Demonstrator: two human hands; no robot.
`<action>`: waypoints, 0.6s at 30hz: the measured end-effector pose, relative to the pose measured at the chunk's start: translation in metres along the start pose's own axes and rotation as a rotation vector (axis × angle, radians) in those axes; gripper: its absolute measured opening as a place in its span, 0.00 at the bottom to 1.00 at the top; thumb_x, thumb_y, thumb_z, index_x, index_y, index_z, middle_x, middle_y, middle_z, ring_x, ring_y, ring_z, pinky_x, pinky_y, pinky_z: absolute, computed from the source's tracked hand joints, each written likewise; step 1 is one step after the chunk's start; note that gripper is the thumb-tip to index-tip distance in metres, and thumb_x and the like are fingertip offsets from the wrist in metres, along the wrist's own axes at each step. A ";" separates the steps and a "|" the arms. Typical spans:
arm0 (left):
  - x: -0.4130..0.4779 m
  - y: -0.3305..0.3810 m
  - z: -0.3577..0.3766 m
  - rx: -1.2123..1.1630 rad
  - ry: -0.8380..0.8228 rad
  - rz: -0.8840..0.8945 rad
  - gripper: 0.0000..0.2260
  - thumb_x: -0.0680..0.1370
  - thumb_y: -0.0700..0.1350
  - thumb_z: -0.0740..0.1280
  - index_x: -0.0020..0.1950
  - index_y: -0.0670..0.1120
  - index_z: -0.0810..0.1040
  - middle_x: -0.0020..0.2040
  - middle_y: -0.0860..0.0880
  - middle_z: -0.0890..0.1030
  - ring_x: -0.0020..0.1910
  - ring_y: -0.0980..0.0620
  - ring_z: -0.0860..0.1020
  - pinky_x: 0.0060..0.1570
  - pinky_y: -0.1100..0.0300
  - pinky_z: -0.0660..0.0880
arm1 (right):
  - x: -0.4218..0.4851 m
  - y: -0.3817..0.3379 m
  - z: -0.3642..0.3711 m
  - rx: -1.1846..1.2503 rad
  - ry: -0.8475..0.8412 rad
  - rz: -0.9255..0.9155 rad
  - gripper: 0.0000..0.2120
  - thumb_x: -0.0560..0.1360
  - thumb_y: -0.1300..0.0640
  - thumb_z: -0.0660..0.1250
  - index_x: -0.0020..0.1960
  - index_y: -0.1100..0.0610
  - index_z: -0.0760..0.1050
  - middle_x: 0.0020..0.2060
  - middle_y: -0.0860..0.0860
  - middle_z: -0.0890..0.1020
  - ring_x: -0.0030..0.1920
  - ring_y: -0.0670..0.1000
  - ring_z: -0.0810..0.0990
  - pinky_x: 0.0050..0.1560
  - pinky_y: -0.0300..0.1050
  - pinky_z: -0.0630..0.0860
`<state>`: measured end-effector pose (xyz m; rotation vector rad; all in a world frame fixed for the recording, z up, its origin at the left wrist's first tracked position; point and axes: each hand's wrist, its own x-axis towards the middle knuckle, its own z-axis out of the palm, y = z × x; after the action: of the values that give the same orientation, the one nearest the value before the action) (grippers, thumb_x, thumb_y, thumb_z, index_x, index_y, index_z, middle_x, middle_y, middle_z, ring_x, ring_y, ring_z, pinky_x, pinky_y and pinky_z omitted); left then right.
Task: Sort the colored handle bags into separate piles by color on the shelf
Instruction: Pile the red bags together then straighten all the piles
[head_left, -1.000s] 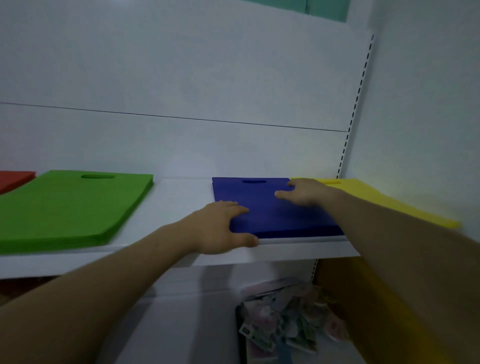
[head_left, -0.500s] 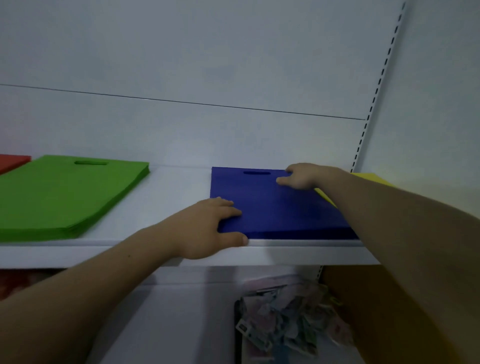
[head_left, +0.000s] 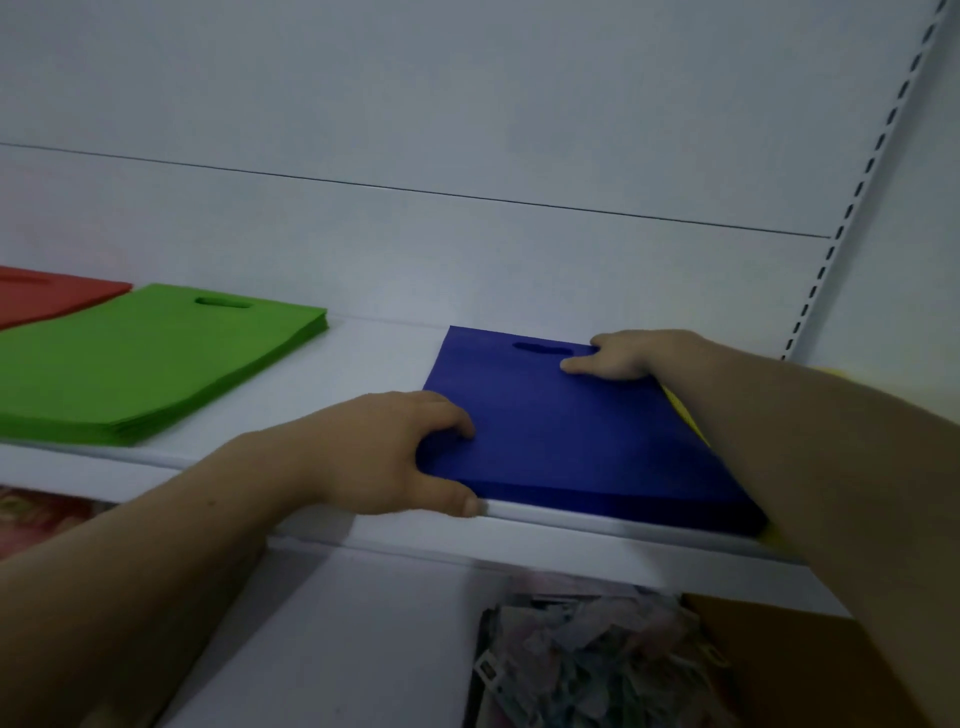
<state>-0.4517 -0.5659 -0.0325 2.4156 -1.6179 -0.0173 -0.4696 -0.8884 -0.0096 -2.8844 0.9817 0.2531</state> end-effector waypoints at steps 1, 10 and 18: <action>0.001 0.002 0.000 0.013 -0.002 0.001 0.29 0.69 0.66 0.67 0.68 0.57 0.67 0.66 0.60 0.69 0.62 0.59 0.69 0.58 0.67 0.64 | 0.001 0.001 0.000 0.008 -0.015 -0.005 0.44 0.69 0.25 0.54 0.76 0.52 0.58 0.74 0.51 0.63 0.70 0.55 0.66 0.69 0.55 0.63; -0.004 -0.007 -0.003 0.066 -0.012 0.014 0.27 0.72 0.67 0.63 0.68 0.57 0.68 0.67 0.61 0.68 0.63 0.58 0.69 0.62 0.64 0.64 | 0.003 -0.003 0.001 -0.114 0.034 -0.013 0.41 0.69 0.23 0.49 0.72 0.48 0.64 0.70 0.49 0.70 0.68 0.54 0.69 0.70 0.58 0.58; -0.032 -0.034 -0.013 0.119 -0.022 0.008 0.31 0.70 0.70 0.59 0.69 0.59 0.66 0.69 0.61 0.67 0.65 0.59 0.68 0.64 0.64 0.63 | -0.010 -0.037 0.008 -0.030 0.038 -0.018 0.41 0.70 0.25 0.51 0.71 0.52 0.65 0.68 0.52 0.71 0.63 0.55 0.72 0.63 0.53 0.68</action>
<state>-0.4314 -0.5220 -0.0308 2.5053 -1.6831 0.0552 -0.4559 -0.8525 -0.0147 -2.9343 0.9664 0.2143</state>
